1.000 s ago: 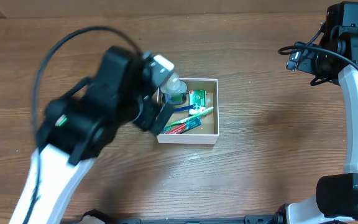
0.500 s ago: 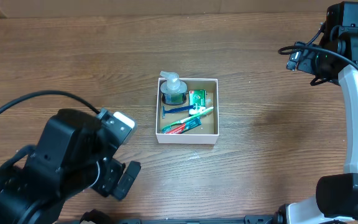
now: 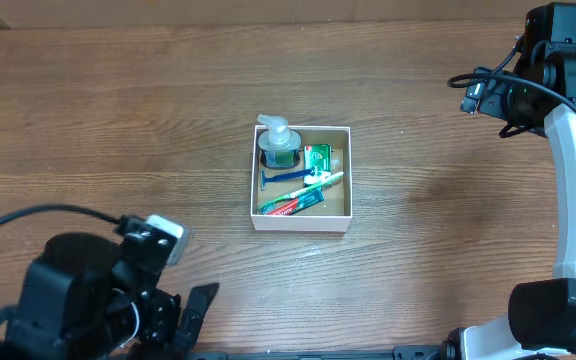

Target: Pack container

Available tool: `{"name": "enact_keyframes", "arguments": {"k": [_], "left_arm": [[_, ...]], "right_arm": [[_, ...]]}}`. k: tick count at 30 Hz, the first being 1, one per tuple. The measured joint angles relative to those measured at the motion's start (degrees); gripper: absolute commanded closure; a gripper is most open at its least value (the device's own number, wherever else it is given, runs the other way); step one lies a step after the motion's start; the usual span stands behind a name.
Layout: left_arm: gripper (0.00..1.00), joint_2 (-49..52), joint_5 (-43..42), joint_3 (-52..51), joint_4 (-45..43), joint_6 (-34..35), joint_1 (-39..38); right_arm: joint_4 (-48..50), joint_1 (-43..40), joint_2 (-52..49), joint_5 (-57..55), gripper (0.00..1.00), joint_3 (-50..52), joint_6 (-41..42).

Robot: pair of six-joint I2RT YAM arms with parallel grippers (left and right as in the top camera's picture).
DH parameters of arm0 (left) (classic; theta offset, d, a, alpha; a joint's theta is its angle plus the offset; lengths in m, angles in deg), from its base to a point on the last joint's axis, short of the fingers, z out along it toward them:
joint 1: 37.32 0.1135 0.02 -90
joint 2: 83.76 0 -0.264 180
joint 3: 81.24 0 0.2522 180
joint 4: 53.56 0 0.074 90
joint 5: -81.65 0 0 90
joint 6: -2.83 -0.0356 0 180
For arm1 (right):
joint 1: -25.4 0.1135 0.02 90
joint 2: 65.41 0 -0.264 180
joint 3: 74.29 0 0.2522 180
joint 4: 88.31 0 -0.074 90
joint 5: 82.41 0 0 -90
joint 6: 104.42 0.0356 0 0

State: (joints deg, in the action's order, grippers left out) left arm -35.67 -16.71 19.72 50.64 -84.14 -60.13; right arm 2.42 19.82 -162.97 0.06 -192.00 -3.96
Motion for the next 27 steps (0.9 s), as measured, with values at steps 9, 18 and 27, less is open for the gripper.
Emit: {"name": "enact_keyframes", "arguments": {"k": [9,18,27], "left_arm": [[0.0,-17.0,0.0,-16.1,-24.6,-4.3,11.9],[0.0,-27.5,-3.8,-30.6,-45.2,-7.9,18.6],[0.0,-38.4,-7.8,-58.2,-78.0,-8.2,22.4]], "right_arm": [[0.0,0.0,0.0,0.0,0.0,0.0,0.0],[0.0,0.0,0.0,0.0,0.0,0.0,0.0],[0.0,0.0,0.0,0.0,0.0,0.0,0.0]]}}
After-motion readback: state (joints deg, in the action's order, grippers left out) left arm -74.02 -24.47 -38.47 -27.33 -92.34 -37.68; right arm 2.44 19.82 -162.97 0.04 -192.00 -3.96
